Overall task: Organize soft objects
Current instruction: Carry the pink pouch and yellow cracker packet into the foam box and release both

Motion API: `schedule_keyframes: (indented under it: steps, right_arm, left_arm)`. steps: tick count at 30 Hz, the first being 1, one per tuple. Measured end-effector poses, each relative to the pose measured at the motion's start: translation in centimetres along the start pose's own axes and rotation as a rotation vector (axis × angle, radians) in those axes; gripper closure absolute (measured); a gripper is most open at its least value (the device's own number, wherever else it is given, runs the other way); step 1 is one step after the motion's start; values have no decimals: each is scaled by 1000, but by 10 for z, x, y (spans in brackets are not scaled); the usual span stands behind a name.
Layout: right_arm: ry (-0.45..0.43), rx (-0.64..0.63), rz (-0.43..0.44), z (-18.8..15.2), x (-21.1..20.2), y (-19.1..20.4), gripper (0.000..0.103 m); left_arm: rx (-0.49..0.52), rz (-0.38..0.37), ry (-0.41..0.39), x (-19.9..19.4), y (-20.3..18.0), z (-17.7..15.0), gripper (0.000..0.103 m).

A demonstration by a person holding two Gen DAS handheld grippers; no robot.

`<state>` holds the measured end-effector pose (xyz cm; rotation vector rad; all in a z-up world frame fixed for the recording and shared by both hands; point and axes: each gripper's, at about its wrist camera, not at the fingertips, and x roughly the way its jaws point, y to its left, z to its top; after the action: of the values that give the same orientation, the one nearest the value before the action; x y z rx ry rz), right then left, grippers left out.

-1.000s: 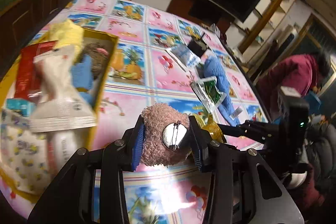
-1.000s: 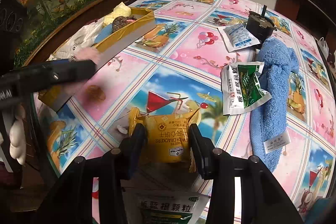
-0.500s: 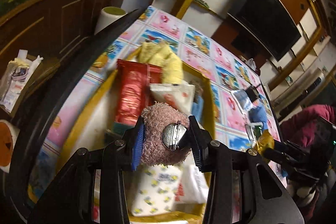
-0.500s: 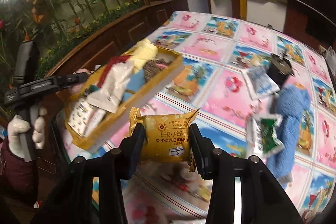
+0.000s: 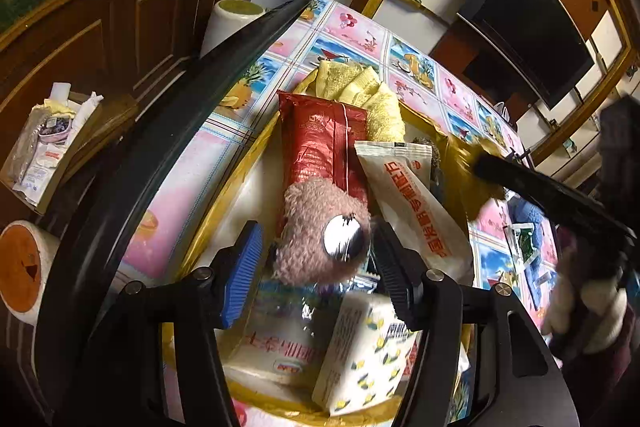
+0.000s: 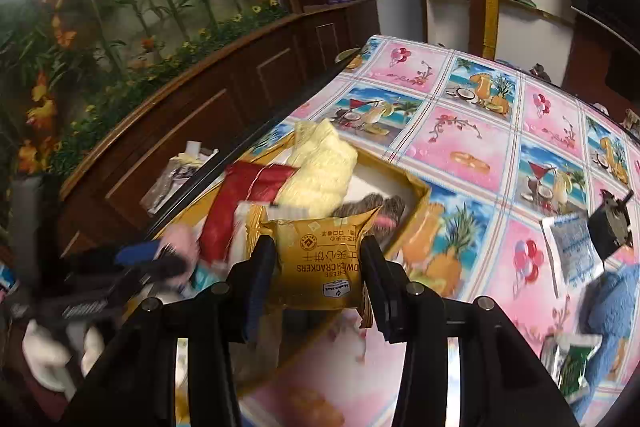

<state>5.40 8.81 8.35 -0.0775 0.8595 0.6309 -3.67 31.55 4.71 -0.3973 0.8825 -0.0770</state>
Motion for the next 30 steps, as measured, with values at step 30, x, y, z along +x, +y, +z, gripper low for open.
schedule_keyframes:
  steps: [30]
  right_arm:
    - [-120,134,52,-27,-42,-24,44]
  left_arm:
    - [245,267,-152,-45,-88,-44,42]
